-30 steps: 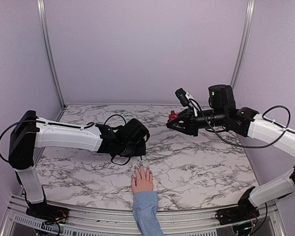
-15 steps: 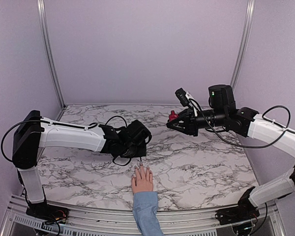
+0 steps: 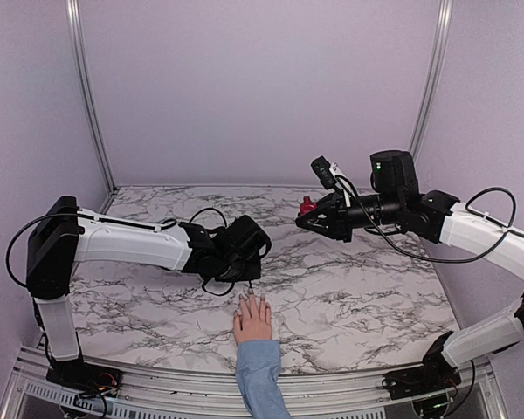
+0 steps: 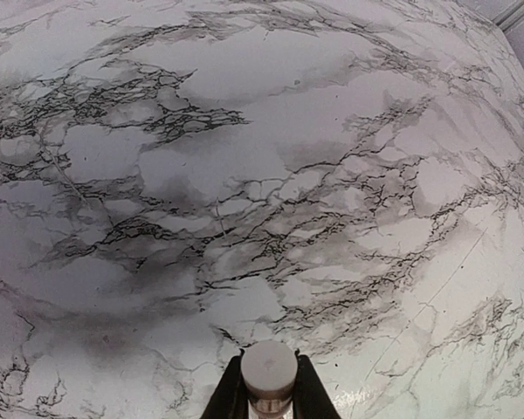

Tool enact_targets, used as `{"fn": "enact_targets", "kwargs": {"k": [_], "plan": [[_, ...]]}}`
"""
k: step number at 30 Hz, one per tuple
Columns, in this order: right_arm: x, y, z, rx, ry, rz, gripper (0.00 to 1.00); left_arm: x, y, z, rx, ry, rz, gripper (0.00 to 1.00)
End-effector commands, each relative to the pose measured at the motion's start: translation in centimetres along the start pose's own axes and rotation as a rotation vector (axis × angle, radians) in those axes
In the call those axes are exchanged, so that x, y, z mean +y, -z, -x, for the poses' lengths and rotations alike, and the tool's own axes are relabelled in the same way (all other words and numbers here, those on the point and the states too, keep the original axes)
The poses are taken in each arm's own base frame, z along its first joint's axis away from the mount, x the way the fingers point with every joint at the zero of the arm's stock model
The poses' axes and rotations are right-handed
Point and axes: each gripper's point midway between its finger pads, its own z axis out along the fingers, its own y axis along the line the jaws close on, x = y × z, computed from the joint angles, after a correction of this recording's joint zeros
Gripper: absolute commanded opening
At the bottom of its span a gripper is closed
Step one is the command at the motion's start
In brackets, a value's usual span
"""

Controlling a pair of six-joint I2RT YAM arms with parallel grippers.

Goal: Paint the nails
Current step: Paint the nail with the hand.

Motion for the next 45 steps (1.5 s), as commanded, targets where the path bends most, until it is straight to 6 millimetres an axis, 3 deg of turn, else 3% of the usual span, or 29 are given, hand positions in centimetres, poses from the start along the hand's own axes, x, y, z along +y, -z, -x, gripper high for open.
{"fn": "enact_targets", "kwargs": {"k": [1,45], "plan": [[-0.43,0.36,1.74,-0.040,0.029,-0.018,0.00,-0.04,-0.38,-0.58,0.021,-0.007,0.016,0.00],[-0.40,0.33,1.44,-0.037,0.026,-0.016,0.00,-0.08,-0.63,-1.16,0.037,-0.019,0.017,0.00]]}}
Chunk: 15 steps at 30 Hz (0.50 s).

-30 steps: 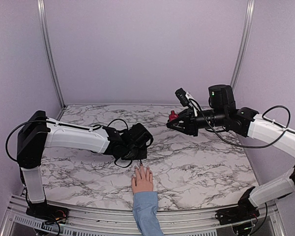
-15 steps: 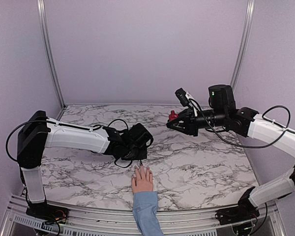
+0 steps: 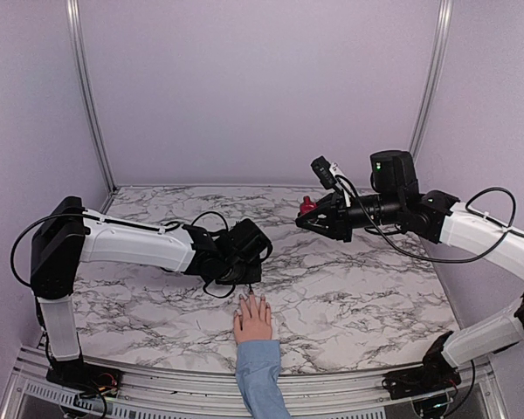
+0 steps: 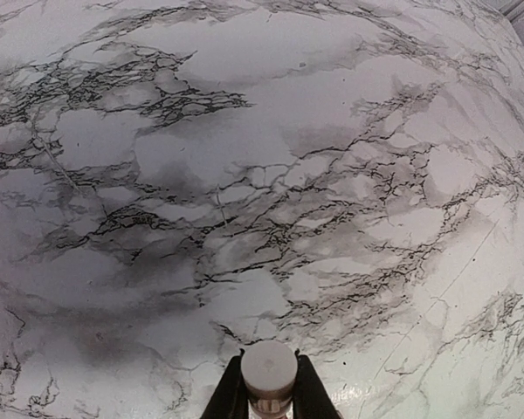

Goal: Paint the nails
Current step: Paint the nail with the hand.

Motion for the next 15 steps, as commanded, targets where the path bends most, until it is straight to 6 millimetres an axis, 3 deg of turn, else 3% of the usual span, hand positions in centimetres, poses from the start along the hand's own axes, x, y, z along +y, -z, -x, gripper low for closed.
{"fn": "enact_targets", "kwargs": {"k": [1,15], "plan": [[-0.41,0.34,1.46,-0.038,0.027,-0.016,0.00,-0.27,0.13,-0.33,0.012,-0.015,0.009,0.00],[-0.32,0.40,1.30,-0.036,0.027,-0.016,0.00,-0.45,0.35,-0.41,0.009,-0.028,0.005,0.00]]}}
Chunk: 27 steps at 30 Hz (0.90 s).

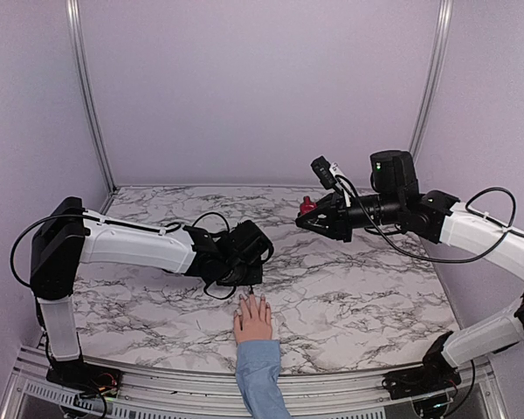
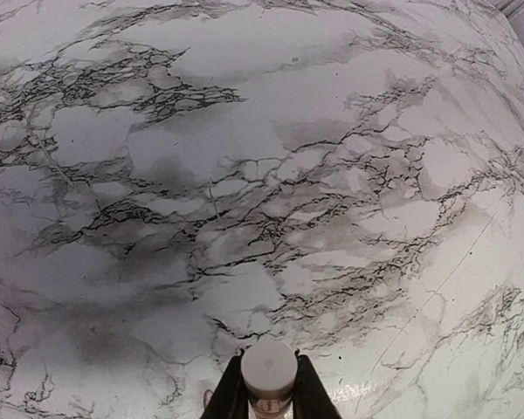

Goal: Paint the nails
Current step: Paint the nail with the hand.

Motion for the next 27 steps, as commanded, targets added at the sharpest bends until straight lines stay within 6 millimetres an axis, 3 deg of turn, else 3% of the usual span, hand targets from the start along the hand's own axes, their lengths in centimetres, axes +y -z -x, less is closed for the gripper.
{"fn": "enact_targets", "kwargs": {"k": [1,27], "plan": [[-0.37,0.39,1.28,-0.035,0.027,-0.017,0.00,-0.07,0.22,-0.10,0.007,-0.020,0.012,0.00],[-0.37,0.31,1.32,-0.034,0.026,-0.014,0.00,0.35,0.40,-0.48,0.011,-0.018,0.018,0.00]]}}
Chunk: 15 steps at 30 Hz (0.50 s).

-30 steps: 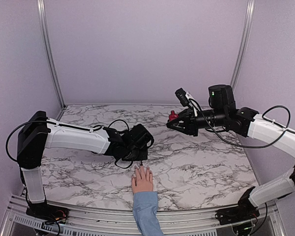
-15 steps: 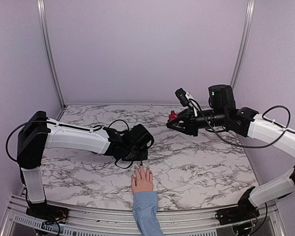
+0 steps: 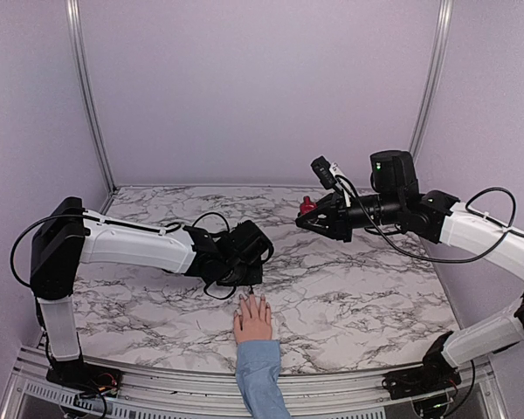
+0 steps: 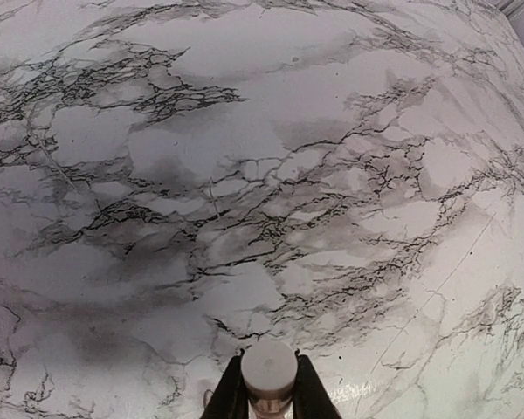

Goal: Paint the nails
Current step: Paint the nail with the hand.

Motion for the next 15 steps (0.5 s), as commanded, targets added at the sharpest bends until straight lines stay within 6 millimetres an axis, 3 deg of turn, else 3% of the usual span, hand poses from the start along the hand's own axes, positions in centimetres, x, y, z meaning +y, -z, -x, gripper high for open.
{"fn": "enact_targets", "kwargs": {"k": [1,15], "plan": [[-0.37,0.31,1.31,-0.034,0.025,-0.014,0.00,0.35,0.45,-0.40,0.009,-0.015,0.017,0.00],[-0.30,0.33,1.34,-0.033,0.024,-0.012,0.00,0.80,0.77,-0.34,-0.005,-0.012,0.030,0.00]]}}
